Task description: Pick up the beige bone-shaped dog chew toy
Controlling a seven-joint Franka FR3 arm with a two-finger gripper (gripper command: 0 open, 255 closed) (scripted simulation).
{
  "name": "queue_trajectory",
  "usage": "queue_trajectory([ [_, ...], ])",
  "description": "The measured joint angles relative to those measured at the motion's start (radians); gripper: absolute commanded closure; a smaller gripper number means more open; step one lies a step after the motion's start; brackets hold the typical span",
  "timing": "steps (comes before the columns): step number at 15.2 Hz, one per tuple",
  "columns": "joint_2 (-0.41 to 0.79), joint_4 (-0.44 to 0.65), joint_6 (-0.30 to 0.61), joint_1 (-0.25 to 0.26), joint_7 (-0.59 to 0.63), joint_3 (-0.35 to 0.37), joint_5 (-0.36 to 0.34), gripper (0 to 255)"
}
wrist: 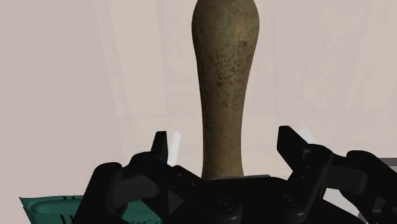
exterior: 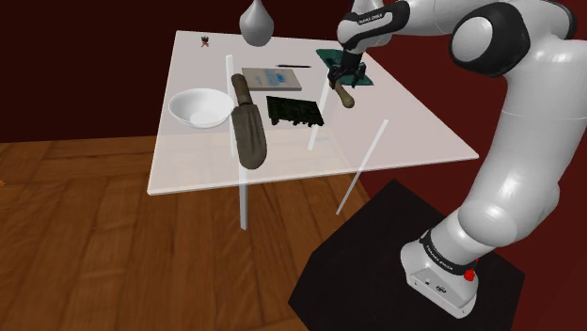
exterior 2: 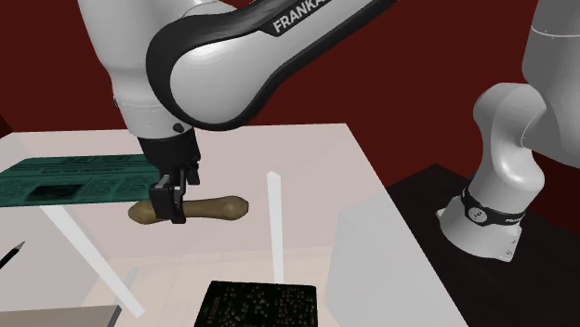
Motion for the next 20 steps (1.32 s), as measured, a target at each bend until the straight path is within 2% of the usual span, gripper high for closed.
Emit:
queue_trajectory([
  [3,0.017,-0.017,0.033,-0.001,0.001,0.002,0.003,0],
  [4,0.017,-0.021,0.039,-0.001,0.001,0.002,0.003,255],
  [14,0.019,-0.024,0.043,-0.001,0.001,0.002,0.003,255],
  [20,-0.004,0.009,-0.013,-0.001,-0.002,-0.001,0.000,255],
])
